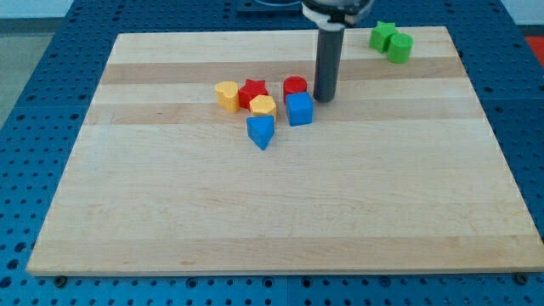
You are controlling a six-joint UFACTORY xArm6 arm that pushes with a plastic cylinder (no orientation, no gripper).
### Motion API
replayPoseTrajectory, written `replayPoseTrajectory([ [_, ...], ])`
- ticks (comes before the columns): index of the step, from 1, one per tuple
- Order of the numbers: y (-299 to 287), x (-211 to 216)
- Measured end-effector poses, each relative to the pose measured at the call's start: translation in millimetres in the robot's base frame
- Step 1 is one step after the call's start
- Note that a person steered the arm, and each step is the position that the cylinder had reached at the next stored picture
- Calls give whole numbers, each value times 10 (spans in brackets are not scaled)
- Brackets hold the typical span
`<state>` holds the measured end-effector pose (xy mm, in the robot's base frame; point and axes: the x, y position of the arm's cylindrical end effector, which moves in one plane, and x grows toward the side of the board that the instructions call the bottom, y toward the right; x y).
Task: Move the red star towards the bottom right of the board
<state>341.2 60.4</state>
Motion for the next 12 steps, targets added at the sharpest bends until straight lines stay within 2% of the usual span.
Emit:
replayPoseTrajectory([
  [1,-258,-313],
  [2,-314,-325],
  [4,-1014,20],
  [6,-1621,20],
  [8,-1666,-54],
  [9,-1896,-220],
  [10,-2078,-121],
  [12,-1964,19],
])
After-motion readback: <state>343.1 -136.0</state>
